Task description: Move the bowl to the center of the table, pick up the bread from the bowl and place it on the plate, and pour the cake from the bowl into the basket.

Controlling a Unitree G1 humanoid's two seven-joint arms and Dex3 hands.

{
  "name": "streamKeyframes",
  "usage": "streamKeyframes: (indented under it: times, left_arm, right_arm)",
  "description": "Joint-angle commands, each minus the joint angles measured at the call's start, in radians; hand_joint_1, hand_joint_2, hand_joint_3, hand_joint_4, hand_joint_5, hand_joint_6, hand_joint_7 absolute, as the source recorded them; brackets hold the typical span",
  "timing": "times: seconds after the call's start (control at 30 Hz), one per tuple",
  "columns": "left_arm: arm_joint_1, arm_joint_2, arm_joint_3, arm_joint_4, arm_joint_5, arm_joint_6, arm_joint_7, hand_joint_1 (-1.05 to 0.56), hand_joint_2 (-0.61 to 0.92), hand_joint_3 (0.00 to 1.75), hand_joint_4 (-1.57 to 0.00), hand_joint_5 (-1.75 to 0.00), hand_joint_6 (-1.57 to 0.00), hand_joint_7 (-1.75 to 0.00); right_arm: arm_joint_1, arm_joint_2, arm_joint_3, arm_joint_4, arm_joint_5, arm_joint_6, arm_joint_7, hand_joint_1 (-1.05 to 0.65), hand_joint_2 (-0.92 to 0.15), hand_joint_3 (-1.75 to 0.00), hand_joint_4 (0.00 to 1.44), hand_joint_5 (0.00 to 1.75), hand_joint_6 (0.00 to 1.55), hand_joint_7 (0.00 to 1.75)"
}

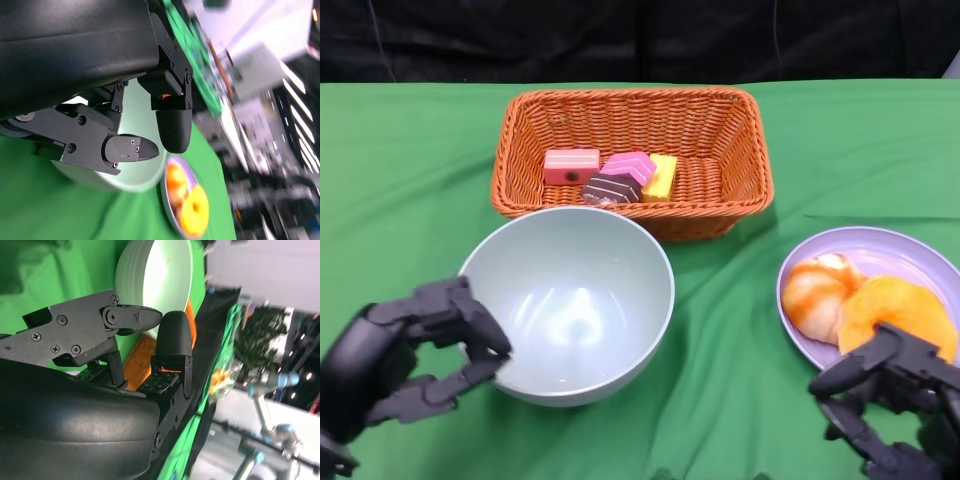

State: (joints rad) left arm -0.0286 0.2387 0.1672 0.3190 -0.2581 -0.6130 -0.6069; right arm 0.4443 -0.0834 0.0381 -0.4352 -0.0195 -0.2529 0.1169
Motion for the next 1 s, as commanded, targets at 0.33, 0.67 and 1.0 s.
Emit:
streamKeyframes:
  times: [0.33, 0.67, 1.0]
  left_arm:
    - [-0.103, -0.005, 0.046, 0.118, 0.088, 0.093, 0.262, -0.05, 0.92, 0.46, -0.58, -1.61, -0.64, -1.20]
    - [-0.179, -0.013, 0.061, 0.236, 0.084, 0.121, 0.303, -0.11, 0.91, 0.41, -0.64, -1.75, -0.60, -1.42]
    - [-0.209, -0.013, 0.058, 0.282, 0.100, 0.063, 0.312, -0.15, 0.86, 0.46, -0.69, -1.75, -0.64, -1.40]
  right_arm:
    - [-0.081, -0.002, -0.088, 0.153, -0.043, -0.081, -0.078, -0.01, -0.71, -0.73, 0.69, 1.55, 0.65, 1.23]
    - [-0.129, 0.005, -0.126, 0.245, -0.040, -0.101, -0.112, -0.05, -0.79, -0.50, 0.70, 1.57, 0.65, 1.25]
    - [-0.123, 0.004, -0.125, 0.228, -0.032, -0.092, -0.110, -0.07, -0.85, -0.40, 0.68, 1.59, 0.63, 1.27]
